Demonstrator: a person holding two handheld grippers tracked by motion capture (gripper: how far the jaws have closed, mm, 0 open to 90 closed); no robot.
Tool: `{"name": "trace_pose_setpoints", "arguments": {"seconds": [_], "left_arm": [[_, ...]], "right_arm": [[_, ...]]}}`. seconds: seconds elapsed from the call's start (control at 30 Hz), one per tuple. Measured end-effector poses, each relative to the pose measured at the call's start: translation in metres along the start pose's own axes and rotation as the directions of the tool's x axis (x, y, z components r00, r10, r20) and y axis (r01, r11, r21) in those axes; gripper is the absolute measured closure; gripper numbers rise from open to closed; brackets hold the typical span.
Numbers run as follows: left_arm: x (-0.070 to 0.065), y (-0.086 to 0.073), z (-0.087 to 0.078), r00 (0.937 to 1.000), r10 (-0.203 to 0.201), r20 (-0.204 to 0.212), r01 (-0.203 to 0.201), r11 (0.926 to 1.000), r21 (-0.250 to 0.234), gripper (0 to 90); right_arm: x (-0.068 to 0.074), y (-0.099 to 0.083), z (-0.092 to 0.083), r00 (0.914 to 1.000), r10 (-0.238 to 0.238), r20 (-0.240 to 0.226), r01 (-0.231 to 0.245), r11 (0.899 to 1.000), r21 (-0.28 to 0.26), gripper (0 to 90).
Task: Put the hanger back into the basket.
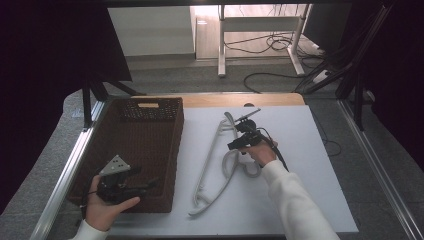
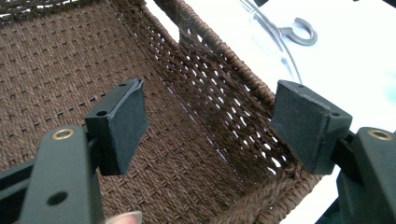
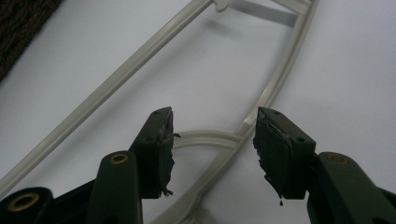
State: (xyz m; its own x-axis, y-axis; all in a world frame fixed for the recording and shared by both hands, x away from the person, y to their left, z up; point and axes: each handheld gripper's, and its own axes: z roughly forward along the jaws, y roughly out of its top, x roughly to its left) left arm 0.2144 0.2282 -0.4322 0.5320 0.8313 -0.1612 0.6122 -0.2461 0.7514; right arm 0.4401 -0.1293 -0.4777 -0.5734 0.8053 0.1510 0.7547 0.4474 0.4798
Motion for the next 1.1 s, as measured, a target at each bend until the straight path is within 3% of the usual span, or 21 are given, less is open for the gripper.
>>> {"name": "trace_pose_setpoints", "arguments": {"seconds": [0.27,0.53,0.7,0.8,0.93,1.1], "left_arm": [[0.000,0.000,0.000,1.0000,-0.001,-0.003,0.001,1.0000,0.002,26.1],[0.000,0.000,0.000,1.0000,0.002,-0.004,-0.002,1.0000,0.000,26.1],[-0.001,0.000,-0.001,1.0000,0.003,-0.007,-0.003,1.0000,-0.003,26.1],[0.000,0.000,-0.001,1.0000,0.003,-0.007,-0.003,1.0000,-0.003,26.1],[0.000,0.000,-0.001,1.0000,0.003,-0.007,-0.003,1.0000,-0.005,26.1],[0.000,0.000,-0.001,1.0000,0.003,-0.008,-0.003,1.0000,-0.004,26.1]], "right_arm": [[0.006,-0.002,0.006,0.9996,-0.001,-0.030,0.002,0.999,0.040,48.3],[0.031,-0.014,0.011,0.9962,-0.027,-0.083,0.034,0.996,0.082,49.0],[0.039,-0.019,0.017,0.9965,-0.024,-0.081,0.032,0.994,0.104,49.6],[0.043,-0.019,0.017,0.9975,-0.035,-0.061,0.041,0.995,0.096,52.7],[0.048,-0.022,0.017,0.9986,-0.050,-0.017,0.052,0.991,0.125,54.9],[0.051,-0.026,0.019,0.9990,-0.039,-0.022,0.042,0.990,0.135,55.5]]}}
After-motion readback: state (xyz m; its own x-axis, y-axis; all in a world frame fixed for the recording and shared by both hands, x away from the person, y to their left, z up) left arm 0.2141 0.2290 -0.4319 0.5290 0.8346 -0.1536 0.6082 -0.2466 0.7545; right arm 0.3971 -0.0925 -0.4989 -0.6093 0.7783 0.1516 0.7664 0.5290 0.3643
